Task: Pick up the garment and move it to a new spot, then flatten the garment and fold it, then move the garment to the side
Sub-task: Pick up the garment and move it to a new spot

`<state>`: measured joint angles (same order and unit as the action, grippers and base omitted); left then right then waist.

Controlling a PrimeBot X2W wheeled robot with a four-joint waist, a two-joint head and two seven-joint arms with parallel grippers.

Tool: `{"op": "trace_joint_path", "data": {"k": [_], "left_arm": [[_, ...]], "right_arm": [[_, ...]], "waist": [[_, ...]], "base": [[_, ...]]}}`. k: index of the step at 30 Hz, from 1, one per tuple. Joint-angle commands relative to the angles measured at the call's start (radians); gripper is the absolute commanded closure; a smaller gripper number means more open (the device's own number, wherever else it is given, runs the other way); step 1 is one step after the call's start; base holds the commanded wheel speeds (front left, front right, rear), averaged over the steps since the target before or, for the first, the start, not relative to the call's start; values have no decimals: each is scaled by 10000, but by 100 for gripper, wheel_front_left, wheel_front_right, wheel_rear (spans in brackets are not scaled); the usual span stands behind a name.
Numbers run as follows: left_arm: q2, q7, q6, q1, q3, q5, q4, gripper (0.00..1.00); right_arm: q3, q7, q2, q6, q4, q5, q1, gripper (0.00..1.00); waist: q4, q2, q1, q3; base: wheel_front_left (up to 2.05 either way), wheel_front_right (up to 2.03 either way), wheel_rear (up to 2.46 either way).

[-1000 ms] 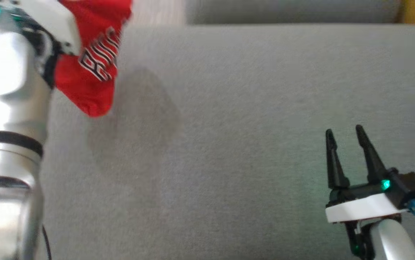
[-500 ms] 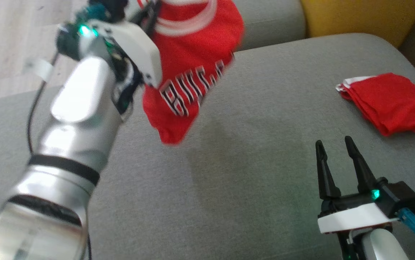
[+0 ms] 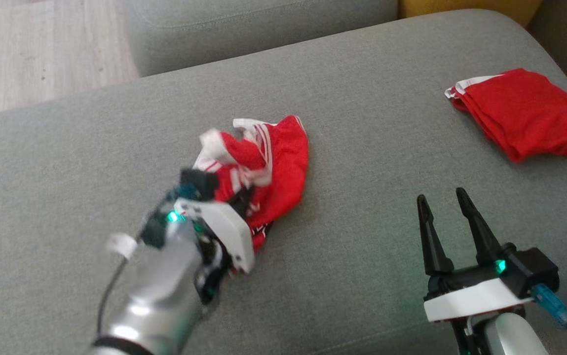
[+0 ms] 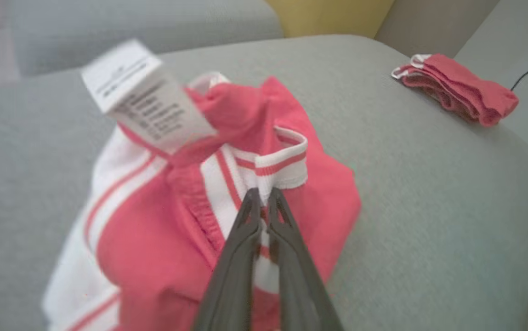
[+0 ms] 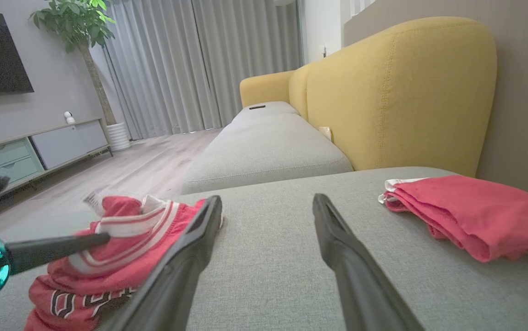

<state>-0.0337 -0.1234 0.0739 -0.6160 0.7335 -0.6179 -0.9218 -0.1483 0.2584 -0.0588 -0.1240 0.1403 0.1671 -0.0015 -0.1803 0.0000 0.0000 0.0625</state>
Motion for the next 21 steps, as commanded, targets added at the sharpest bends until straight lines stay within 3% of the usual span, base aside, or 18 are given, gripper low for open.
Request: {"op": "trace_joint_path", "data": {"k": [1,2,6,12,17,21], "left_arm": [[-170,-150,-205,-165,-22,-358,503,51],[-169,-168,-329,43,220,-620,690,0],[-168,-528,-841,667,1136,-1495,1659,0],[-167,-1255,-1628,1168,1660,-1562,2622,0],[-437,-1373,-2207,1742,1006,-952,3401,0],[-1122,-1379,-2764,3021,-299,206,5185,0]], "right_arm": [[-233,34,-27,-67,-244,-23,-389,0],[-221,34,-46,-67,-219,-27,-359,0],[-152,34,-69,-67,-109,-39,-83,0],[63,34,-38,-67,-104,-20,475,0],[244,34,4,-67,-132,-3,830,0],[341,34,38,-67,-140,9,1080,0]], "waist": [[60,0,0,-36],[126,0,0,-88],[529,0,0,-528],[1280,0,0,-1208],[1696,0,0,-1600],[1957,0,0,-1872]], "base": [[0,0,0],[0,0,0],[0,0,0],[0,0,0],[0,0,0],[0,0,0]]}}
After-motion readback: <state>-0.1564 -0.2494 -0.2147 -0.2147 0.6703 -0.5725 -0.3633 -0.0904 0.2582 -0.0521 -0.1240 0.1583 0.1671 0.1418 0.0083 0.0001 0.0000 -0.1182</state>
